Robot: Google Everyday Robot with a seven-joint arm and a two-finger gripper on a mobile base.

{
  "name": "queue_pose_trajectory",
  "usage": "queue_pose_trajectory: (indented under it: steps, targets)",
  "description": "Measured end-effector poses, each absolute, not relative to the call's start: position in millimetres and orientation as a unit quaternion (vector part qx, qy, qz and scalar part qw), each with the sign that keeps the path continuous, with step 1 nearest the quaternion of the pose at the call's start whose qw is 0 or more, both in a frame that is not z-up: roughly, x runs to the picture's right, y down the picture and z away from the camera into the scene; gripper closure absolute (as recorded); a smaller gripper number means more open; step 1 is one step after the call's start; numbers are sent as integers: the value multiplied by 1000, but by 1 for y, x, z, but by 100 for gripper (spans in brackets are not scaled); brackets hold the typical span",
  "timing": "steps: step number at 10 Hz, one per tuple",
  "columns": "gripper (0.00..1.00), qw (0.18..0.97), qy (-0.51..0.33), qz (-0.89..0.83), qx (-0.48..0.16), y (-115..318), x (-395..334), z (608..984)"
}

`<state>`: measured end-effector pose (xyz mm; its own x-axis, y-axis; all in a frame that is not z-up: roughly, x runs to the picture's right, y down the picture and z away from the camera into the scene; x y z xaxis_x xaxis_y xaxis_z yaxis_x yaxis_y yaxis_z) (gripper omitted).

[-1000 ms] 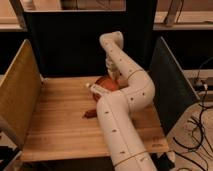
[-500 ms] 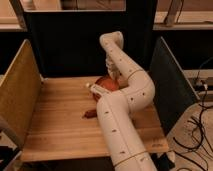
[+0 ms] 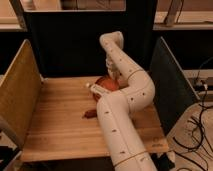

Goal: Drag the ceramic bowl in a circle

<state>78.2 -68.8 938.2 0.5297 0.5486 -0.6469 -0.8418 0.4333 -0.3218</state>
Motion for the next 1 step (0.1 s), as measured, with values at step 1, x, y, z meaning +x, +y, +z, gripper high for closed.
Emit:
queue_pose_trajectory:
  steps: [1]
  targets:
    - [96, 815, 230, 427, -318, -69, 78, 938]
